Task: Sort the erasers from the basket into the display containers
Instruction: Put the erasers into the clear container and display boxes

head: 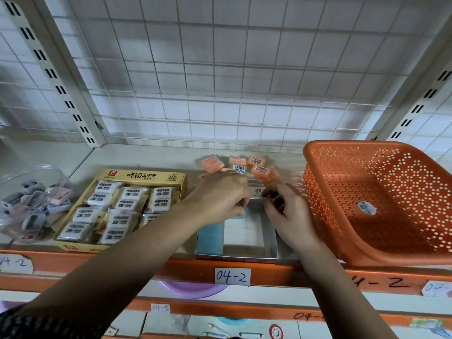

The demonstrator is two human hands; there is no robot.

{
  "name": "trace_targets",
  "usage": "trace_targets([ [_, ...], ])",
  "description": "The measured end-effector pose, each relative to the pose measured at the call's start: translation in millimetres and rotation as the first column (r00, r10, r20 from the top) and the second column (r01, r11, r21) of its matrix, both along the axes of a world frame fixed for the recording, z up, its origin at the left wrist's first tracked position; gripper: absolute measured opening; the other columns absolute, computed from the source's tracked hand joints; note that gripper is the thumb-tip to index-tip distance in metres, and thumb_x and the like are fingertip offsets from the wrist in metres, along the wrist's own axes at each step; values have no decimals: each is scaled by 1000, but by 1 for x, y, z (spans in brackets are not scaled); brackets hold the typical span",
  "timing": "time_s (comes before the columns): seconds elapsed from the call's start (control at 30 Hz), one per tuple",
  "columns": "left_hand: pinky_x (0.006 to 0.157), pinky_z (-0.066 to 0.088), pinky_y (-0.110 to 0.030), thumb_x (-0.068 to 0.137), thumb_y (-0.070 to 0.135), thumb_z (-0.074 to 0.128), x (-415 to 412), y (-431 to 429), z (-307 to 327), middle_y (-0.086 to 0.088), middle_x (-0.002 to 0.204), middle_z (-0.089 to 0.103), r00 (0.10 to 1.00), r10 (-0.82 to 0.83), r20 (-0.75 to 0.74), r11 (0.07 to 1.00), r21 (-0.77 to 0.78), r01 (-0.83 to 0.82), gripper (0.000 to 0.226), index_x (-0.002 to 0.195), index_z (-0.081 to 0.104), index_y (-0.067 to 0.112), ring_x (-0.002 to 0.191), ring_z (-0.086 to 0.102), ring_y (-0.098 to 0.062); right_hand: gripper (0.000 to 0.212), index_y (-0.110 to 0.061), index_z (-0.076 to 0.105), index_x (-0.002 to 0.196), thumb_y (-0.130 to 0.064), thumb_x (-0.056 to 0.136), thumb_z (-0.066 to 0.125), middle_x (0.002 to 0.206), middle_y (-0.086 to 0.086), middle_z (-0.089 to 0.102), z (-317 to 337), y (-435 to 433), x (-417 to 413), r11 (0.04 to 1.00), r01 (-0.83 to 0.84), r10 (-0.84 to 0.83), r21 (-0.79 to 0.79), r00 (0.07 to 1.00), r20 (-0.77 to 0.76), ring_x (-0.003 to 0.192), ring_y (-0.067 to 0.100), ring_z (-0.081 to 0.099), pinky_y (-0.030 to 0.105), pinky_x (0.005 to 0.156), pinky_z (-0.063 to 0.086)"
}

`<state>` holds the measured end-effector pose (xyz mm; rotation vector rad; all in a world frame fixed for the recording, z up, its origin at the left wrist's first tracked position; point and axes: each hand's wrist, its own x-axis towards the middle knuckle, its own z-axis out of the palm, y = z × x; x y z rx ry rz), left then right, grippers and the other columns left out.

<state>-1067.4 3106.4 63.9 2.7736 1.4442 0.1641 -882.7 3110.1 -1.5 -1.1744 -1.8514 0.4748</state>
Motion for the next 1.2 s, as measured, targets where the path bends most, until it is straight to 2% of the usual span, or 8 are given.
trace_targets([
  [0.2, 69, 29, -26, 84, 42, 71, -3, -1, 7, 14, 99, 36, 996, -59, -70, 985, -169, 47, 40, 122, 62, 33, 91, 37, -4, 16, -8, 67, 95, -9, 79, 62, 92, 4, 64, -1, 0, -1, 1000, 18, -18, -14, 1000, -5, 89, 20, 59, 29, 80, 45],
  [0.57, 71, 29, -27, 86, 37, 69, -3, 3, 5, 12, 97, 32, 996, -41, -81, 989, -142, 29, 31, 117, 64, 34, 94, 34, -5, 19, -8, 67, 93, 3, 77, 66, 94, 2, 62, 0, -1, 0, 1000, 4, -4, -29, 1000, 1, 89, 18, 58, 33, 79, 48],
  [0.67, 75, 43, -31, 85, 39, 70, -11, 6, 8, 13, 98, 45, 997, 1, 78, 980, -201, 14, 25, 110, 67, 33, 94, 48, -8, 12, -9, 66, 93, -4, 82, 67, 93, 3, 62, 0, -1, 0, 999, 21, -22, -26, 1000, -12, 87, 17, 59, 33, 77, 49],
  [0.83, 73, 48, -28, 84, 30, 73, -36, 16, 28, 10, 93, 68, 908, 175, 380, 979, -164, -121, 13, 96, 74, 25, 82, 61, -5, 2, -9, 68, 90, -9, 89, 66, 90, 5, 61, 16, 2, -7, 994, 94, -96, 55, 995, 21, 77, 0, 53, 5, 69, 37],
  [0.9, 73, 49, -27, 84, 26, 72, -45, 23, 30, 12, 88, 70, 837, 245, 489, 969, -141, -201, 7, 91, 74, 24, 80, 64, -5, 5, -8, 69, 91, -11, 90, 65, 90, 5, 62, 26, 10, -13, 992, 110, -114, 59, 992, 57, 72, 7, 55, 10, 66, 41],
  [1.03, 77, 50, -27, 88, 17, 67, -55, 33, 18, 10, 85, 70, 713, 347, 609, 929, -120, -350, 7, 88, 73, 20, 80, 64, -6, 12, -7, 73, 96, -12, 90, 65, 96, 8, 69, 41, 36, -22, 980, 180, -191, 79, 968, 164, 84, 20, 64, 24, 77, 49],
  [1.1, 77, 51, -27, 89, 16, 65, -56, 36, 8, 10, 85, 71, 667, 371, 646, 911, -114, -396, 8, 88, 72, 20, 75, 61, -2, 15, -9, 73, 100, -17, 90, 65, 102, 7, 71, 46, 51, -23, 969, 246, -237, -7, 939, 250, 93, 22, 64, 22, 79, 43],
  [1.2, 79, 52, -29, 90, 17, 65, -57, 37, -3, 9, 86, 71, 632, 403, 663, 894, -137, -427, 7, 89, 72, 19, 78, 62, -6, 23, -12, 72, 104, -30, 90, 66, 106, 7, 71, 45, 67, -26, 938, 318, -228, -138, 866, 445, 98, 23, 64, 31, 82, 46],
])
